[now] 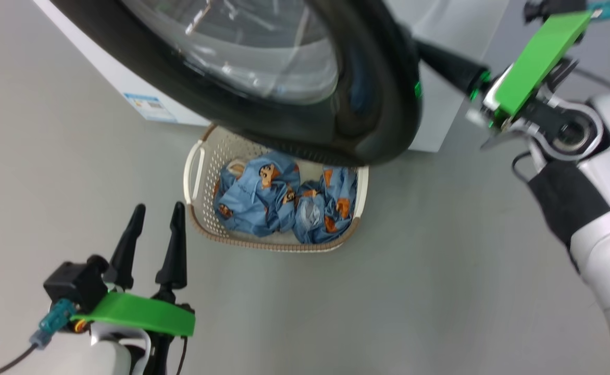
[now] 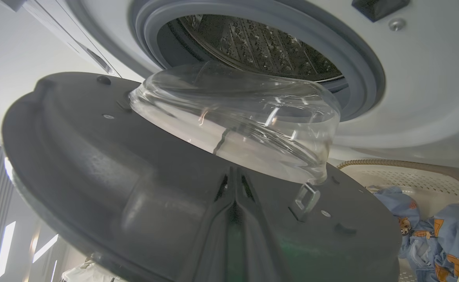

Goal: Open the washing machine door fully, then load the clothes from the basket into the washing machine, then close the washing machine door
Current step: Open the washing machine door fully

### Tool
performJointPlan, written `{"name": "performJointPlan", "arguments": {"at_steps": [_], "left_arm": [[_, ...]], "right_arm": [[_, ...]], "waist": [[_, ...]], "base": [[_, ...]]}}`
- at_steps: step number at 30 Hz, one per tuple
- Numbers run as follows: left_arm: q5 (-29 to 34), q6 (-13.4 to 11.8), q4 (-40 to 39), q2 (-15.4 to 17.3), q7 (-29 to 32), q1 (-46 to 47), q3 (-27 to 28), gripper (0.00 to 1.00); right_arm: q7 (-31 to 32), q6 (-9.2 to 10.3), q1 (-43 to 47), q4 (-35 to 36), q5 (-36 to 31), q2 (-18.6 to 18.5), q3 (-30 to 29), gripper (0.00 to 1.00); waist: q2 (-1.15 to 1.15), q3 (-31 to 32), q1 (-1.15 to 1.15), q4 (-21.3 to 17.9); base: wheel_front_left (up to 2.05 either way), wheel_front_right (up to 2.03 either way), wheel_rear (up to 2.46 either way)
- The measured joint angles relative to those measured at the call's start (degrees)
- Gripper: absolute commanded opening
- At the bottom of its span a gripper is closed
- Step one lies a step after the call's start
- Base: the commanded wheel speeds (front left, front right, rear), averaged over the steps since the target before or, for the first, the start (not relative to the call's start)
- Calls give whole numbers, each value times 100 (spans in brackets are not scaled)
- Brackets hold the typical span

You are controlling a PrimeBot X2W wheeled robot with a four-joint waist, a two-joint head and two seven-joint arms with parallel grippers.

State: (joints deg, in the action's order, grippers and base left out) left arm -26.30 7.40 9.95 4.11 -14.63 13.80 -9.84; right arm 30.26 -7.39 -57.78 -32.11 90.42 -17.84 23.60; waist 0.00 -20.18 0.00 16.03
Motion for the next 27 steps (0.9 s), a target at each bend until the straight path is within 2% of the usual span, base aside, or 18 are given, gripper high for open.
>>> {"name": "performJointPlan", "arguments": {"at_steps": [14,27], "left_arm": [[88,0,-8,4,0,-412,114,100],[148,0,-41,7,0,-800,171,100]], "right_arm": [[375,0,884,555,124,187,190,0],[701,0,1647,1091,148,508,417,0]], "waist": [[0,618,0,-58],[0,994,0,162]], "base": [[0,0,0],[0,0,0]]}}
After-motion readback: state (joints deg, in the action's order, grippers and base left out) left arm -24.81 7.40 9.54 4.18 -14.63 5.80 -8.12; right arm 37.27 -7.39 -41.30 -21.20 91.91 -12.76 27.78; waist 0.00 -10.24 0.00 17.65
